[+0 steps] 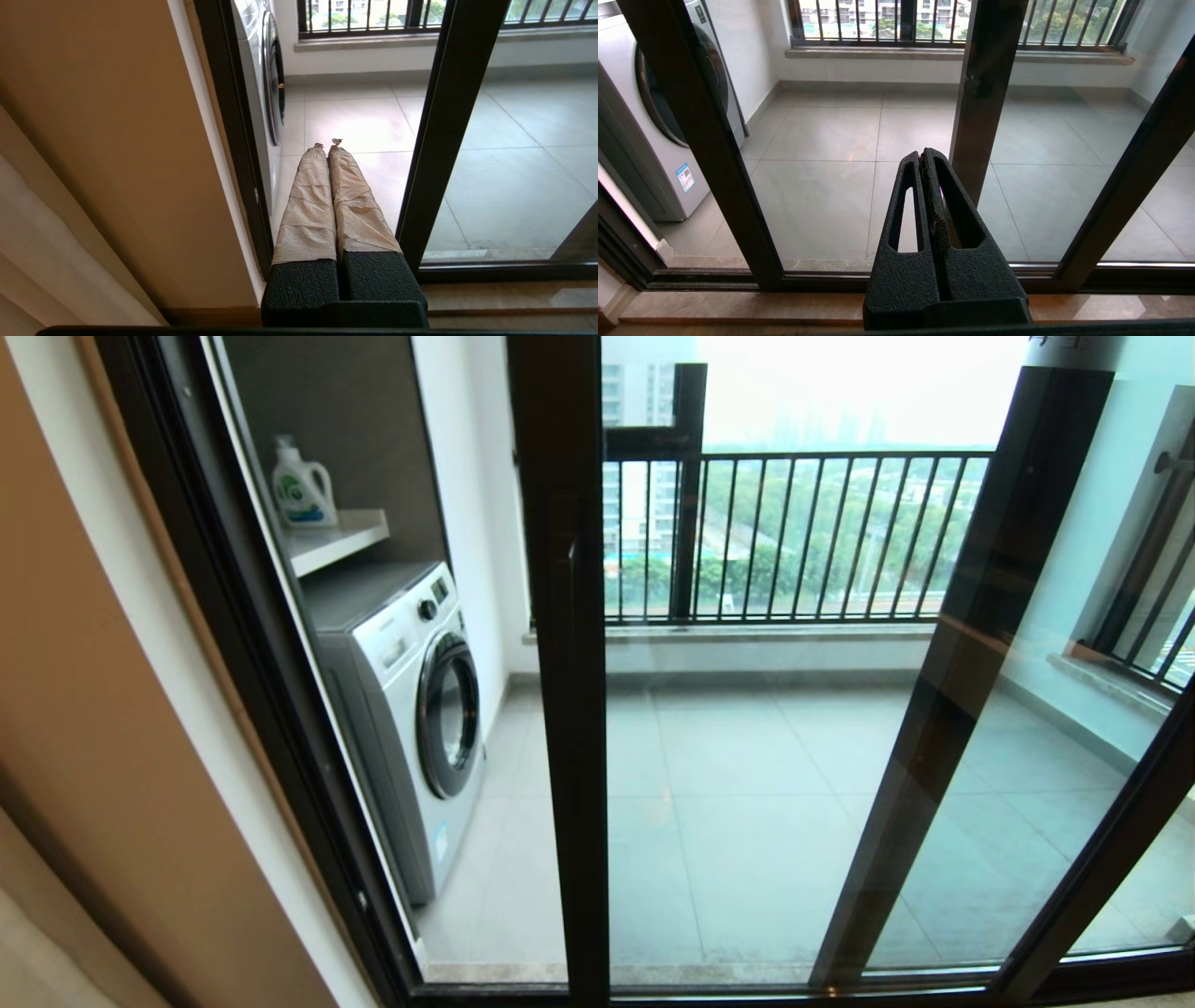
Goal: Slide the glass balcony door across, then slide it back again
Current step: Close the slid door
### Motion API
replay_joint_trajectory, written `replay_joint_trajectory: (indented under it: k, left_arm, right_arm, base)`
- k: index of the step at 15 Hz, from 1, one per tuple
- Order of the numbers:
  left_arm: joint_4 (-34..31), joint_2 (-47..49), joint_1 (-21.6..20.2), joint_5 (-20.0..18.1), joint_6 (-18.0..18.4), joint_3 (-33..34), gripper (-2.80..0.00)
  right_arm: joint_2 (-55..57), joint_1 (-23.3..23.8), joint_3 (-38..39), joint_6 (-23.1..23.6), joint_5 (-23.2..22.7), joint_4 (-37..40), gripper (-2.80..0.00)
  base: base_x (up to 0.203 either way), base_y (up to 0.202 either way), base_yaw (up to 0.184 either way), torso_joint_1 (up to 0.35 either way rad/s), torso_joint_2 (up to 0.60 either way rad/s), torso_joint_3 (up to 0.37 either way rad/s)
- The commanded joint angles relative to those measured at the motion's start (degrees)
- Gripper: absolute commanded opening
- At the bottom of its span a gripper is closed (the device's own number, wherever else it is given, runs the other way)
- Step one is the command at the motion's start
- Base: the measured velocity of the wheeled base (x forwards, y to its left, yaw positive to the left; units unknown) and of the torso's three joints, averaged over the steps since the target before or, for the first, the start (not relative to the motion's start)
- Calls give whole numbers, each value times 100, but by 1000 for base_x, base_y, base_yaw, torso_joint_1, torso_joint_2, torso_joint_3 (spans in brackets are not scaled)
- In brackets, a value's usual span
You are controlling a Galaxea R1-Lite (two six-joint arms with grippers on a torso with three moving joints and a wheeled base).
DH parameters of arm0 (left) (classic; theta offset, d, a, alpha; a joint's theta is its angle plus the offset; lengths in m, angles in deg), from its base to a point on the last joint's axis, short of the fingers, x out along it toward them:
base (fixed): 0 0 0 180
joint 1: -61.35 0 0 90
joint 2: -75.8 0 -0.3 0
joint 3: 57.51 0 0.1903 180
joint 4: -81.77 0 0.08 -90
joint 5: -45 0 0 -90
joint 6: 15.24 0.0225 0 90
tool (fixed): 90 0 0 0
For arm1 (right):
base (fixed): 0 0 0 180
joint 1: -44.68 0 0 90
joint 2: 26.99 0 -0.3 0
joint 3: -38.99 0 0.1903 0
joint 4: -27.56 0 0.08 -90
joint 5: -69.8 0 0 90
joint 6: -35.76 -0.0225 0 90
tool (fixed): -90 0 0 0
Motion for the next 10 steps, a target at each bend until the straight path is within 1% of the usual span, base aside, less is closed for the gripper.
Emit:
replay_joint_trajectory:
  k: [1, 2, 3, 4, 5, 6, 8, 10]
  left_arm:
    - [-4, 8, -2, -44, 383, 0, -280]
    - [3, 1, -8, -46, 534, -9, -280]
    - [56, 2, -4, -65, 579, -133, -280]
    - [63, 51, -7, -171, 575, -426, -280]
    - [52, 218, -8, -407, 571, -755, -280]
    - [56, 595, -14, -644, 552, -1087, -280]
    - [240, 1624, -16, -924, 461, -1696, -280]
    - [853, 2835, -17, -1247, 359, -2168, -280]
  right_arm:
    - [11, 7, 70, 6, -7, 0, -280]
    - [11, 7, 70, -2, 2, 0, -280]
    - [11, 7, 70, 14, -7, 0, -280]
    - [11, 7, 70, -14, 2, 0, -280]
    - [11, 4, 70, -6, 2, 0, -280]
    - [11, 6, 70, -11, 2, 0, -280]
    - [11, 1, 70, -11, 2, -6, -280]
    - [11, 7, 70, -11, 2, 0, -280]
  base:
    - [0, 0, 0, 0, 0, 0]
    - [0, 0, 0, 0, 0, 0]
    - [0, 0, 0, 0, 0, 0]
    - [0, 0, 0, 0, 0, 0]
    - [0, 0, 0, 0, 0, 0]
    - [0, 0, 0, 0, 0, 0]
    - [0, 0, 0, 0, 0, 0]
    - [0, 0, 0, 0, 0, 0]
